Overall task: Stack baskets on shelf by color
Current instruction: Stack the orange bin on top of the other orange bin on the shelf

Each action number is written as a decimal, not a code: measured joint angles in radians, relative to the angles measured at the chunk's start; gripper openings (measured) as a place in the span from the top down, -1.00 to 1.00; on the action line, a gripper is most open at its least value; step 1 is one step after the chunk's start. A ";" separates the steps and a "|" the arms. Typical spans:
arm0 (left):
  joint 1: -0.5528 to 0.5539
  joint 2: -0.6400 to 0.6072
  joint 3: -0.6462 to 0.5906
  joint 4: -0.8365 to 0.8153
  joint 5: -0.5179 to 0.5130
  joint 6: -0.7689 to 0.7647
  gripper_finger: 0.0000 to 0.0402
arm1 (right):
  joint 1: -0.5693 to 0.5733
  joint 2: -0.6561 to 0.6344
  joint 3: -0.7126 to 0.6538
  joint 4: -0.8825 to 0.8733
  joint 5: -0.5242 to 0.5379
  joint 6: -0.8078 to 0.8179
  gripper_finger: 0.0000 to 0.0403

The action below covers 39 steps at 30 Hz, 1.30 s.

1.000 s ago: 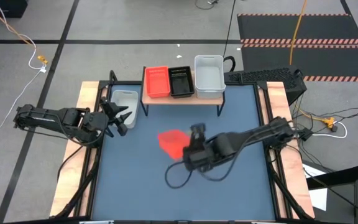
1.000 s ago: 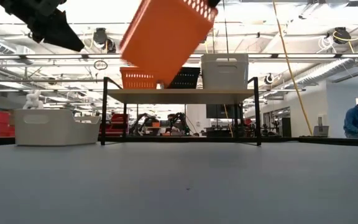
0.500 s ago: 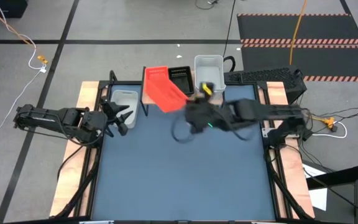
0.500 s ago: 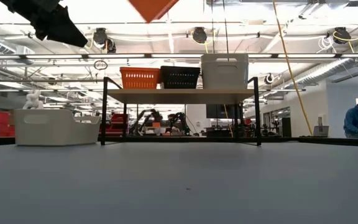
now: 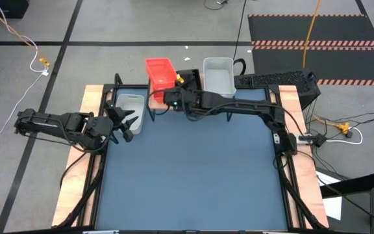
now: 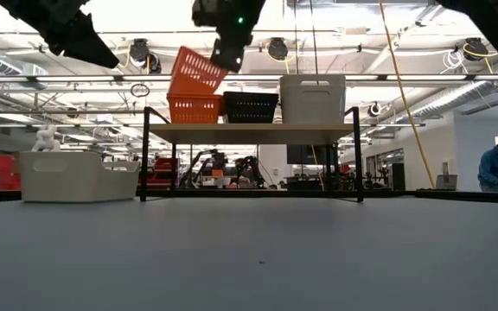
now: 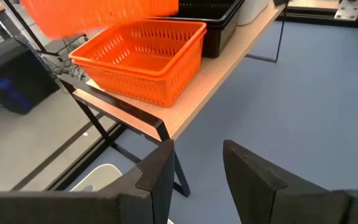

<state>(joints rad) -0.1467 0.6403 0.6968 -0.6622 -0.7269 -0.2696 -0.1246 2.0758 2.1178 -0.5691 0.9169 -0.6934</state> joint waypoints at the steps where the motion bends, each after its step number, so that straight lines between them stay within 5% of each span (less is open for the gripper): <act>1: 0.000 0.000 0.000 -0.001 0.000 0.007 0.30 | 0.000 0.009 0.000 -0.001 -0.001 -0.002 1.00; 18: 0.000 0.000 0.000 0.024 -0.006 -0.004 0.30 | 0.034 0.021 0.000 -0.131 0.053 0.152 0.81; 23: 0.000 0.000 0.000 0.024 -0.006 -0.004 0.30 | 0.055 0.021 -0.002 -0.141 -0.040 0.199 0.67; 28: 0.000 0.000 0.000 0.024 -0.006 -0.004 0.30 | 0.064 0.013 -0.004 -0.065 -0.133 0.156 0.55; 39: 0.000 0.000 0.000 0.022 -0.006 0.003 0.30 | 0.063 -0.009 -0.004 0.049 -0.071 0.049 0.56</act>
<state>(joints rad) -0.1467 0.6399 0.6968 -0.6403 -0.7326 -0.2668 -0.0616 2.0669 2.1139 -0.5206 0.8463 -0.6444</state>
